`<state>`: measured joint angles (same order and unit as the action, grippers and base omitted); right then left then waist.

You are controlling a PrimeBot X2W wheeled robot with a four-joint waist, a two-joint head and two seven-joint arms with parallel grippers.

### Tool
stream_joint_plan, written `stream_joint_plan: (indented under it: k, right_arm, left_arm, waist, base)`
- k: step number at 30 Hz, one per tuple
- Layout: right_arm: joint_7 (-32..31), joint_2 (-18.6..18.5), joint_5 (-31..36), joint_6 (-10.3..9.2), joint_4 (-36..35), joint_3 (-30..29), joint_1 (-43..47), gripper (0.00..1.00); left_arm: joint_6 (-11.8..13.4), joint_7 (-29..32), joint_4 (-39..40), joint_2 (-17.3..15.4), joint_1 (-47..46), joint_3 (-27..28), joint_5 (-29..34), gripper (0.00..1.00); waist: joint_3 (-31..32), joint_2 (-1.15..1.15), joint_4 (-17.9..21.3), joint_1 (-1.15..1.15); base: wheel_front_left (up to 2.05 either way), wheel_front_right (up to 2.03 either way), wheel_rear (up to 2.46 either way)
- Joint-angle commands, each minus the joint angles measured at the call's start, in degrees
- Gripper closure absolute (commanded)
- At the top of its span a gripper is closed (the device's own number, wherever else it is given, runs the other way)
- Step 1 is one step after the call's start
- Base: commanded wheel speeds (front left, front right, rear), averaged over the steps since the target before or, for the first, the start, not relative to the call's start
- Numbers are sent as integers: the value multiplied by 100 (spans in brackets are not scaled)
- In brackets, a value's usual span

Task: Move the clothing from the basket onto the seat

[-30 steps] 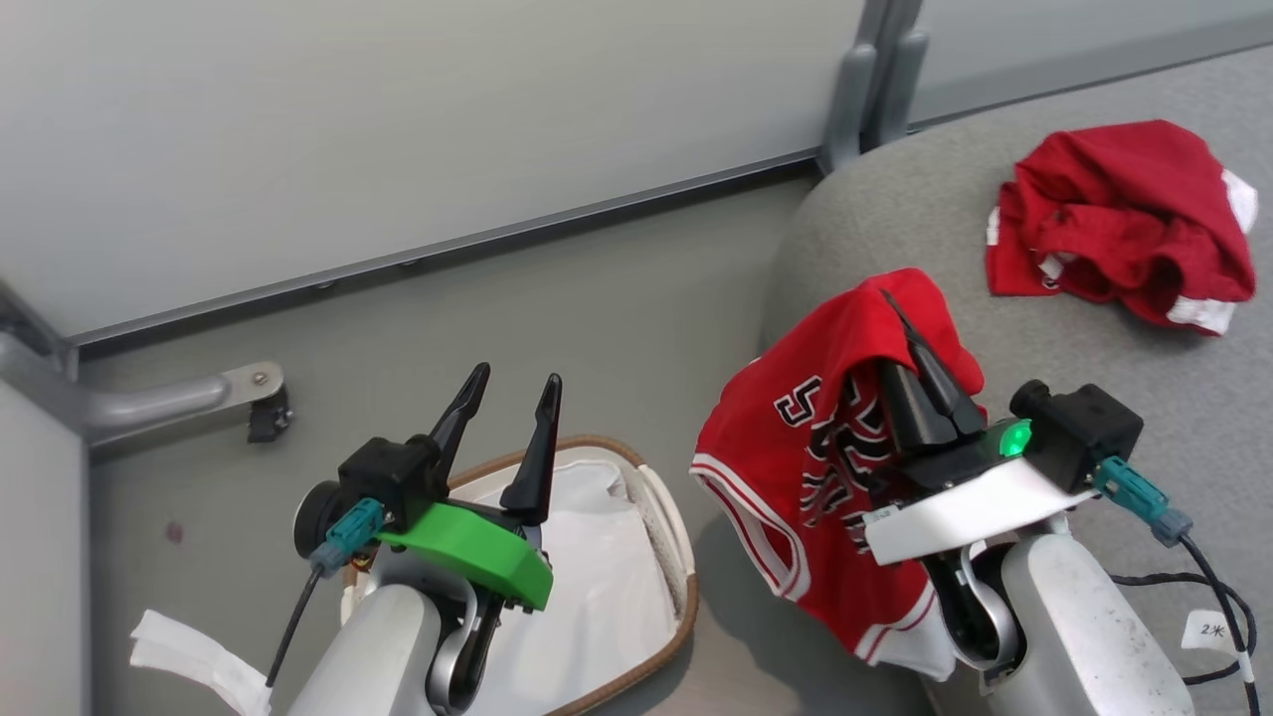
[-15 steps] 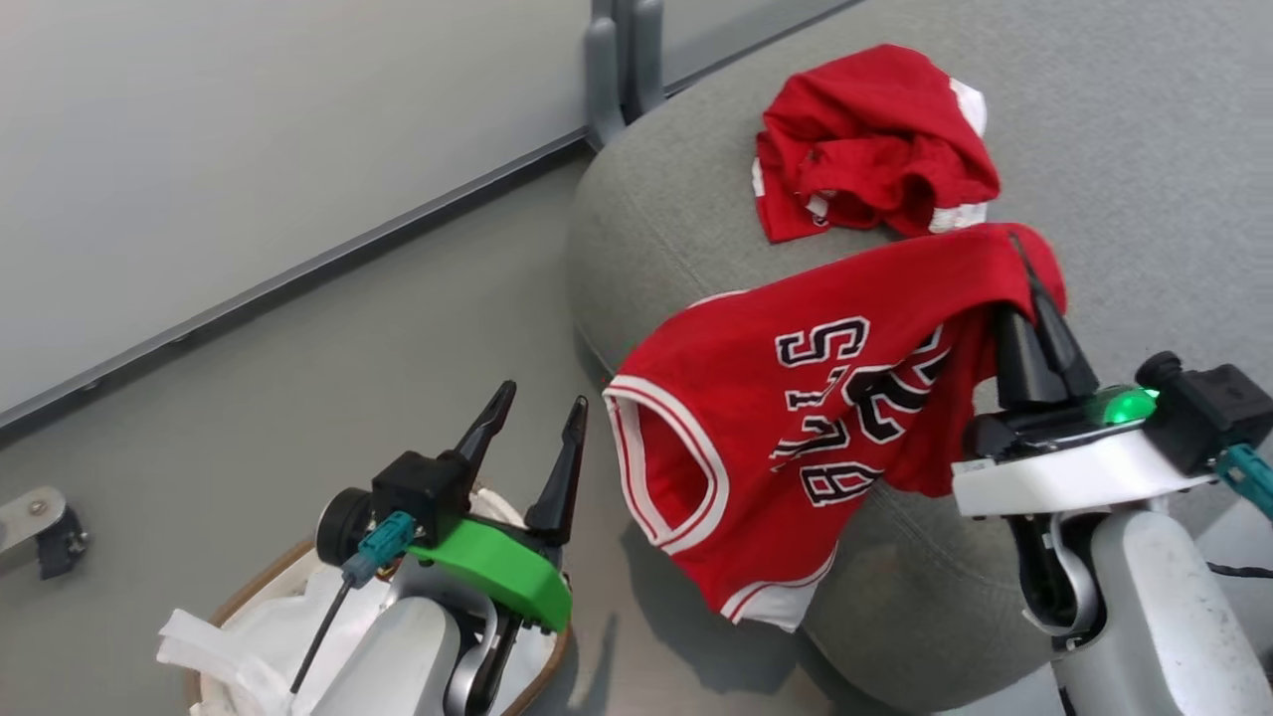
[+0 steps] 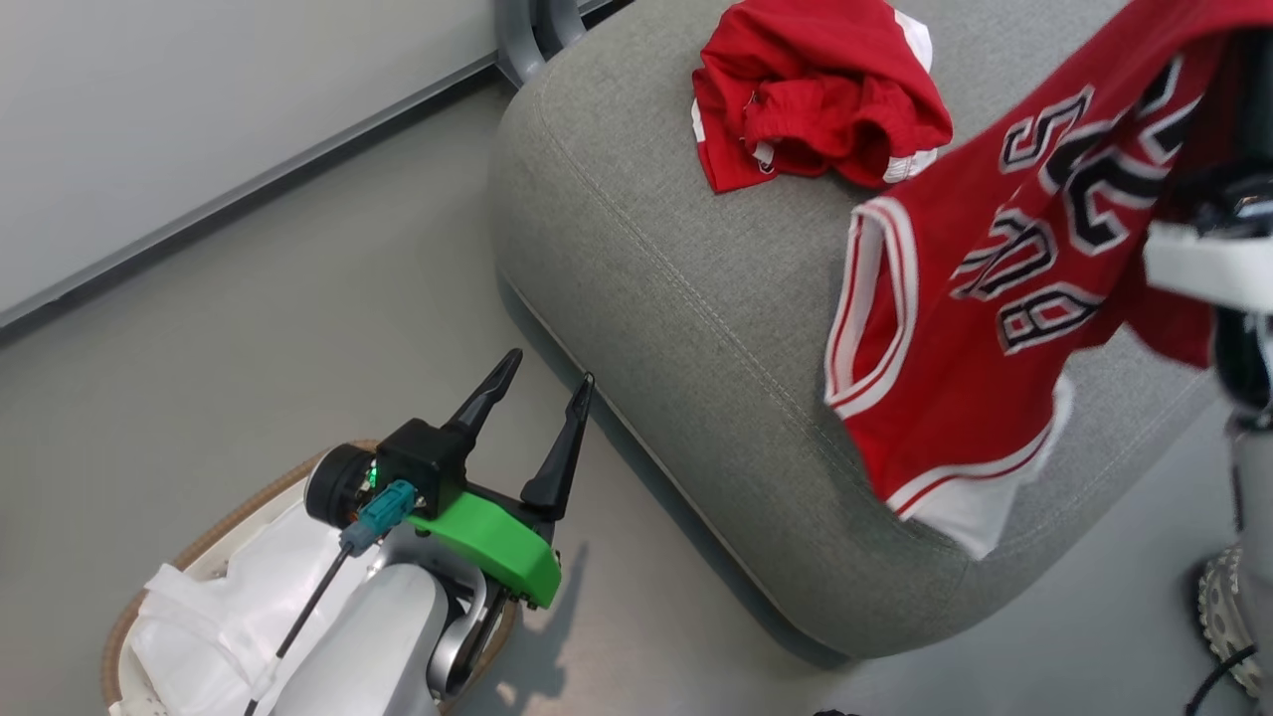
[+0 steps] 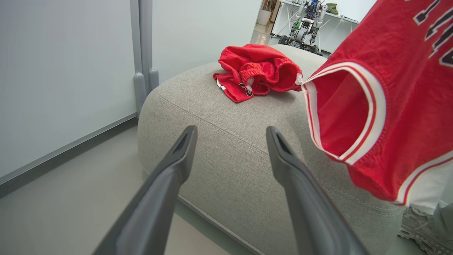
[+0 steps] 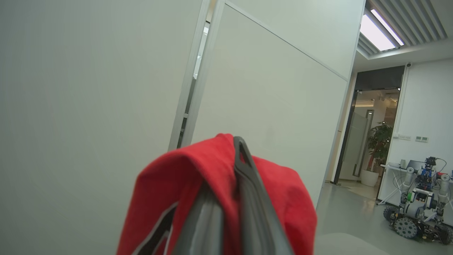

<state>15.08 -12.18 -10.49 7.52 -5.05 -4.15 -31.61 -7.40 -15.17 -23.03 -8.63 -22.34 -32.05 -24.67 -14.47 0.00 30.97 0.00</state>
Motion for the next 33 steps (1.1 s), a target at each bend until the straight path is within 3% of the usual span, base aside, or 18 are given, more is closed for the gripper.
stream_joint_plan:
  k: [1,10,17,22,33]
  right_arm:
    - [13,-267,175,-6,74,12,-428,100]
    - [12,-1216,643,-6,1418,-193,-2942,100]
    - [7,-1165,1303,-7,2239,-362,-3661,100]
    - [8,-922,1517,-7,2895,-609,-3438,100]
    - [8,-215,1799,-7,4088,-1626,-1882,100]
  left_arm:
    - [-13,5,7,-112,-118,-10,-19,0]
    - [-13,4,144,-314,-254,-34,63,0]
    - [-13,4,192,-446,-535,-158,33,0]
    - [-13,5,221,-495,-766,-272,16,0]
    - [-13,5,214,-643,-1092,-410,-35,0]
  waist:
    - [-241,0,21,0]
    - [-810,0,-230,0]
    - [-1298,0,-621,0]
    - [-1662,0,-866,0]
    - [-2183,0,-1212,0]
  base:
    - [0,0,0]
    - [0,0,0]
    - [0,0,0]
    - [0,0,0]
    - [0,0,0]
